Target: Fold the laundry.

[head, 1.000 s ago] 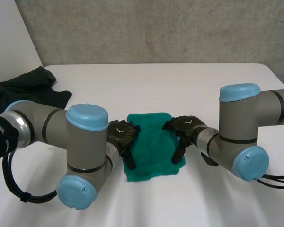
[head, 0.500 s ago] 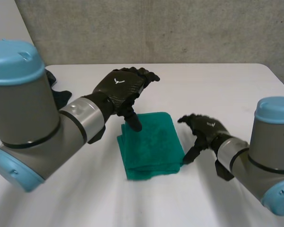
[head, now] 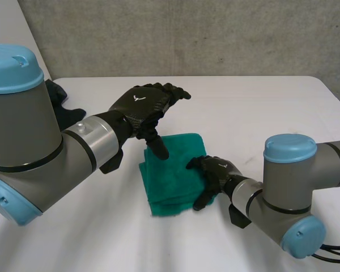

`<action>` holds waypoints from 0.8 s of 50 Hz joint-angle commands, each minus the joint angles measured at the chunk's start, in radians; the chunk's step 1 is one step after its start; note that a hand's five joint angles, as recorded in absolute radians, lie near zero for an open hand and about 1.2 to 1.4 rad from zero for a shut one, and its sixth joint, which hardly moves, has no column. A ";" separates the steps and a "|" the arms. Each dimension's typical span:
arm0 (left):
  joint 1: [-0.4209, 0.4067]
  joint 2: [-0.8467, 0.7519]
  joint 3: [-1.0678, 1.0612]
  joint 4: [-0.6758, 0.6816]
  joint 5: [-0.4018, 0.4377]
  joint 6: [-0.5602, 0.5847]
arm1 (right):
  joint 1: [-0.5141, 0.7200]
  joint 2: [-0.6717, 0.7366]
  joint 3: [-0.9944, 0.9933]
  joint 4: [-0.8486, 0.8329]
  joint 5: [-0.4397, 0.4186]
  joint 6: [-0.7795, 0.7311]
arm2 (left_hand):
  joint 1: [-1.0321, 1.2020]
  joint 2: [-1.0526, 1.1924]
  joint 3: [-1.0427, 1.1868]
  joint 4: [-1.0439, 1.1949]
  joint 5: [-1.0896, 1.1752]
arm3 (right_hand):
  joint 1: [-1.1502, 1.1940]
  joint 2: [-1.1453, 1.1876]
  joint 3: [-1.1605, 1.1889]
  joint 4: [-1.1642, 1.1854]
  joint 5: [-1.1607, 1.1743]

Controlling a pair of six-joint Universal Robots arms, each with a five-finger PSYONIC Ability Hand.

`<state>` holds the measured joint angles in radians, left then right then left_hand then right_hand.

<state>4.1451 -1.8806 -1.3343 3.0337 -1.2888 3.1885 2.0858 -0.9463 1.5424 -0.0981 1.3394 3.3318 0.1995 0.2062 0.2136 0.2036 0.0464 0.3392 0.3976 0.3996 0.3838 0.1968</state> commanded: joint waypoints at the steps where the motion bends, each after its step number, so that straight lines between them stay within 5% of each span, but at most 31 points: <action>1: 0.003 -0.002 -0.002 0.002 0.000 -0.001 | 0.000 0.024 -0.031 -0.028 0.036 -0.009 | 0.014 0.007 0.000 0.010 -0.007 | 0.411 0.353 0.351 0.367 0.379; 10: 0.001 -0.002 -0.009 0.004 0.000 -0.002 | -0.007 0.057 -0.070 -0.060 0.064 -0.043 | 0.011 0.004 -0.003 0.007 -0.010 | 1.056 0.998 0.996 1.012 1.024; 28: 0.003 -0.002 -0.011 0.004 0.000 -0.035 | -0.125 0.139 -0.283 -0.020 0.063 -0.311 | 0.011 0.004 -0.003 0.007 -0.010 | 1.057 0.999 0.997 1.012 1.025; 35: 0.001 -0.002 -0.013 0.005 0.000 -0.036 | -0.130 0.098 -0.225 0.086 0.047 -0.313 | 0.011 0.004 -0.003 0.007 -0.010 | 0.012 -0.046 -0.048 -0.032 -0.020; 40: 0.001 -0.005 -0.016 0.005 0.000 -0.036 | -0.162 0.057 -0.191 0.074 0.043 -0.295 | 0.011 0.004 -0.003 0.007 -0.010 | -0.165 -0.223 -0.225 -0.209 -0.197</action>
<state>4.1466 -1.8832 -1.3468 3.0385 -1.2885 3.1516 1.9544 -0.8355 1.2972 -0.0326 1.3903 3.0135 0.1995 0.2062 0.2136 0.2034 0.0462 0.3534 0.3647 0.3698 0.3734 0.2059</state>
